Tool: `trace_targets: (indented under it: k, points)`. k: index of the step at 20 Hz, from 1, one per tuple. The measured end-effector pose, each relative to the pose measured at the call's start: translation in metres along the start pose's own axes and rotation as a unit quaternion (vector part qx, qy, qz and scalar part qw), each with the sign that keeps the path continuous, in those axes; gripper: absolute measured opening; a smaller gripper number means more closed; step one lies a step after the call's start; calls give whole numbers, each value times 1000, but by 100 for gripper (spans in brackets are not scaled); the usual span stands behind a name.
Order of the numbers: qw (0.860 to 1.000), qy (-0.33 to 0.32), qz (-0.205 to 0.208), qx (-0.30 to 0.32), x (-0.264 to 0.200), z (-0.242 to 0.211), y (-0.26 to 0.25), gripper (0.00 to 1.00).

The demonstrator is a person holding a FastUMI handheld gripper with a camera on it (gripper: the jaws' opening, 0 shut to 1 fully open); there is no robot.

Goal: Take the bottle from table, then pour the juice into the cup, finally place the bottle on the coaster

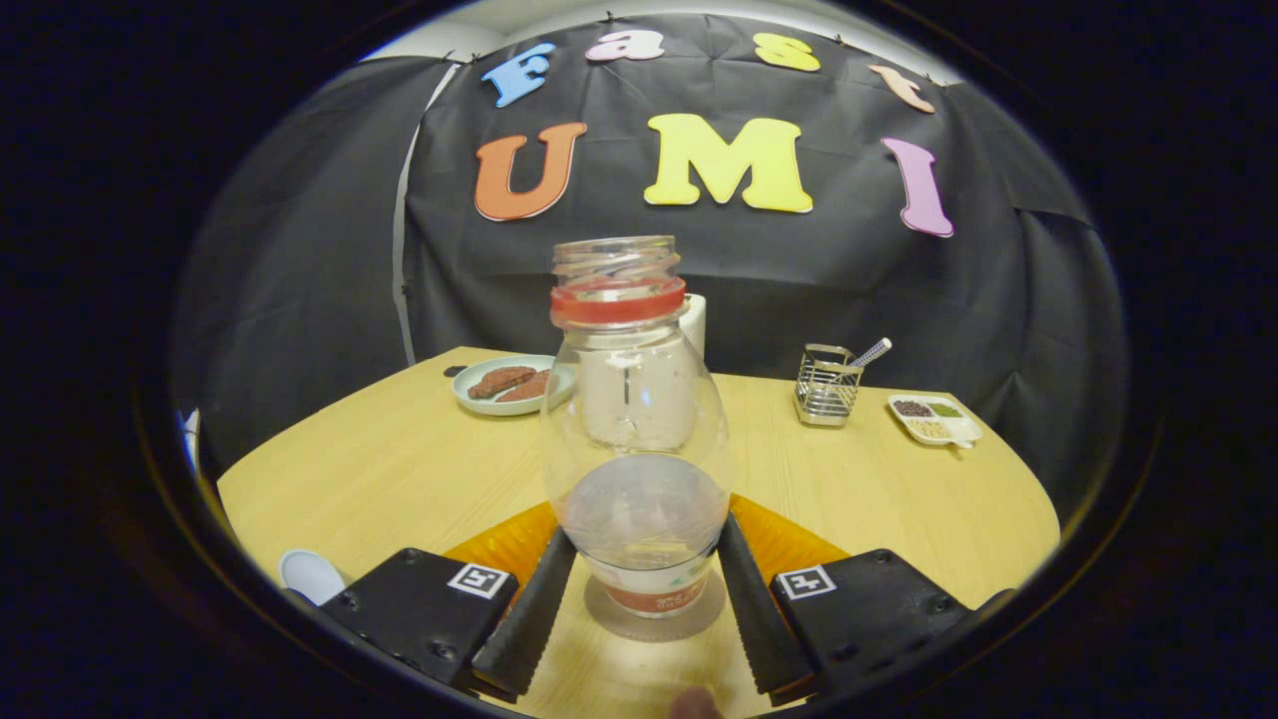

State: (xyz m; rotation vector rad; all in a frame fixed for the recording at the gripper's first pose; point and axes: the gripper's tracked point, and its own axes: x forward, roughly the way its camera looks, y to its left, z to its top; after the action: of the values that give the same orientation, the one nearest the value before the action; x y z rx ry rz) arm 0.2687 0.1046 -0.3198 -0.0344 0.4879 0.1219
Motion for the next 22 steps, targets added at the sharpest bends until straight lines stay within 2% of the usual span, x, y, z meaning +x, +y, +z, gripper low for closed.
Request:
trace_targets:
  k: [9,15,19,22]
  points:
    - [1000,-10,-2,17,-16,1,-5,97]
    - [999,-22,6,29,-51,11,-9,98]
    - [998,-57,14,35,-100,36,-13,100]
    - [994,-107,-14,22,-157,72,-36,100]
